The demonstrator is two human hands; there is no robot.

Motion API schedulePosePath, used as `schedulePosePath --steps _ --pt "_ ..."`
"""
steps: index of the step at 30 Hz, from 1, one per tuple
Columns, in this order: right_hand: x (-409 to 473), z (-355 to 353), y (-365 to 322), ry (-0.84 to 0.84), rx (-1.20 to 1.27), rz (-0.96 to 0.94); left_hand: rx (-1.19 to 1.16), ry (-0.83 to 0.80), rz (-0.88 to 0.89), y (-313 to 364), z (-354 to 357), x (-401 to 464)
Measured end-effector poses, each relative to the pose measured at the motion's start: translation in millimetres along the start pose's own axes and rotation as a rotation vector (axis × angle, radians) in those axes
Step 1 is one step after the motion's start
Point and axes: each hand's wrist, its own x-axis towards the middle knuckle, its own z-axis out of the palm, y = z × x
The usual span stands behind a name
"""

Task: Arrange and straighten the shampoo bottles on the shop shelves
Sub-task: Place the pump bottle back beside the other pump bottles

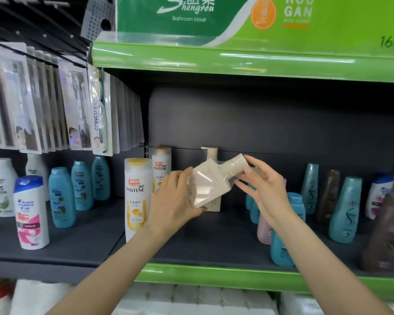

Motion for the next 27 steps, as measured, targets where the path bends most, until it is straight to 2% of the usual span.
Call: schedulePosePath --steps 4,11,14,17,20,23,27 --pt "-1 5 3 0.04 0.0 0.047 -0.041 -0.081 0.002 10 -3 1" --pt "-6 12 5 0.034 -0.078 0.134 -0.007 -0.112 -0.002 18 -4 1" --pt "-3 16 4 0.024 -0.127 0.133 -0.056 -0.122 -0.036 16 -2 2" --pt "2 18 2 0.084 -0.122 0.113 -0.157 -0.138 -0.023 12 -2 5" --pt "6 16 0 0.121 -0.065 0.109 -0.281 -0.226 0.05 0 -9 5" --pt "9 15 1 0.131 -0.041 0.116 -0.286 -0.325 0.071 -16 -15 -3" --pt "12 17 7 0.133 -0.042 0.135 -0.259 -0.284 0.038 -24 -13 -12"
